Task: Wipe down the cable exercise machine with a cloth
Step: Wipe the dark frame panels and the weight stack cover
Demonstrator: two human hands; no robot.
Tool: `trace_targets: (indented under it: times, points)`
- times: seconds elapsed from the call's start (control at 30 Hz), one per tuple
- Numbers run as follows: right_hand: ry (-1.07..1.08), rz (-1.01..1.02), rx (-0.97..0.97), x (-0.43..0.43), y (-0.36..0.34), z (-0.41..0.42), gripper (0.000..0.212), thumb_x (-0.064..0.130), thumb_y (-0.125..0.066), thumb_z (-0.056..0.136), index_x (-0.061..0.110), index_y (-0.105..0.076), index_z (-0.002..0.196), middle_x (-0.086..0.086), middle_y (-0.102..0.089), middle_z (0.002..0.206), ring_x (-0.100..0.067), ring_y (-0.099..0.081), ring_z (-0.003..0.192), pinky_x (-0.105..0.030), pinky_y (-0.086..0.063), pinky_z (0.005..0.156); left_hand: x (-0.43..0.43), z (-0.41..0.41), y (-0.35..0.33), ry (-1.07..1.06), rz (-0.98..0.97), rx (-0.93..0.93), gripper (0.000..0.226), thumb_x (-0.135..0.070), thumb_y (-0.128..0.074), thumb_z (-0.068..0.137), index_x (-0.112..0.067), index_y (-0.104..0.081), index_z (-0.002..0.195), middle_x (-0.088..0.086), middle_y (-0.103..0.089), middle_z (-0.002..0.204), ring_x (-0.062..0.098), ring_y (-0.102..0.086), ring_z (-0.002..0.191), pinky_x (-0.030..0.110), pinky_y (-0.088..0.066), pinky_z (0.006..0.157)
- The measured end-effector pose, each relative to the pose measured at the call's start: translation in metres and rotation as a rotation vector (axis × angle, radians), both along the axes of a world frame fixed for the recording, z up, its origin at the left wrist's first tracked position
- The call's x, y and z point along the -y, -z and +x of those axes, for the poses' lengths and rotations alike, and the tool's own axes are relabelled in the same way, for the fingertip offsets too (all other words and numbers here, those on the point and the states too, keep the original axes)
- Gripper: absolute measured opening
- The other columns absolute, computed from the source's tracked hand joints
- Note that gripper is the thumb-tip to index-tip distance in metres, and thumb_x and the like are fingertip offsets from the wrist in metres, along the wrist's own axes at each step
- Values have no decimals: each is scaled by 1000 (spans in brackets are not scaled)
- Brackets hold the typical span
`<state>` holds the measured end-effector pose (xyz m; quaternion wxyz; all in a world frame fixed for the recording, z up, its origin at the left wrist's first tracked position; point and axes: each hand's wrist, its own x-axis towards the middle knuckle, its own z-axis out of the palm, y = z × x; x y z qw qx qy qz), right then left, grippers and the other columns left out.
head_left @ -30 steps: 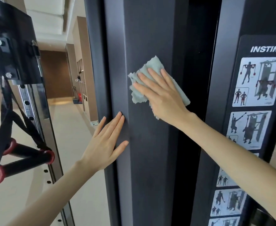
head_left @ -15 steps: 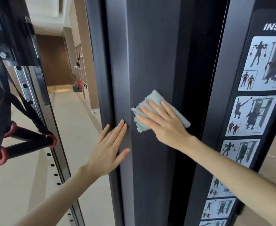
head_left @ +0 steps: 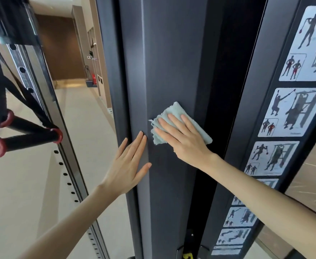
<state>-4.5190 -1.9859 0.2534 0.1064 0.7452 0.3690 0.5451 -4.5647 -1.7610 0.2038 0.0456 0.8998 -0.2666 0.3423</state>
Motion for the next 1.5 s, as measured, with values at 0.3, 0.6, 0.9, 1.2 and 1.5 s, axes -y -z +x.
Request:
trace_targets:
  times: [0.3,0.6,0.9,1.2,1.5]
  points:
    - [-22,51,158,2,-75,18,54,-13,-43,86,11,-53,134,-12,-52,139,-35,-38,132,-47,-13,116,4,-6,27,-30,-7,-60,65,-37,-32,99,0,-18,150,12,-18,158,22,-30,142,37,-9,120]
    - [8,-31,55,8,-17,6,52,-13,-46,88,9,-53,135,-12,-51,140,-34,-39,132,-44,-10,119,1,-10,51,-3,-24,-149,65,-36,-32,99,-6,-9,152,10,-12,160,24,-33,139,38,-8,121]
    - [-73,22,156,7,-30,24,38,-5,-53,95,11,-57,129,-11,-58,132,-35,-49,125,-46,-23,114,7,0,68,51,-119,-124,66,-34,-34,100,-1,-10,151,16,-12,159,20,-14,147,41,-10,121]
    - [7,-20,-76,3,81,-5,41,0,-33,100,11,-53,135,-9,-51,140,-30,-39,133,-43,-15,118,12,2,100,36,-162,-104,66,-33,-35,100,-2,-7,152,13,-7,160,17,-4,149,41,-5,121]
    - [-29,130,56,3,27,9,55,-16,-50,86,8,-48,135,-15,-51,139,-36,-34,133,-45,-7,118,7,-1,102,39,-130,-107,65,-35,-35,100,-3,-12,152,13,-12,160,21,-20,146,40,-8,121]
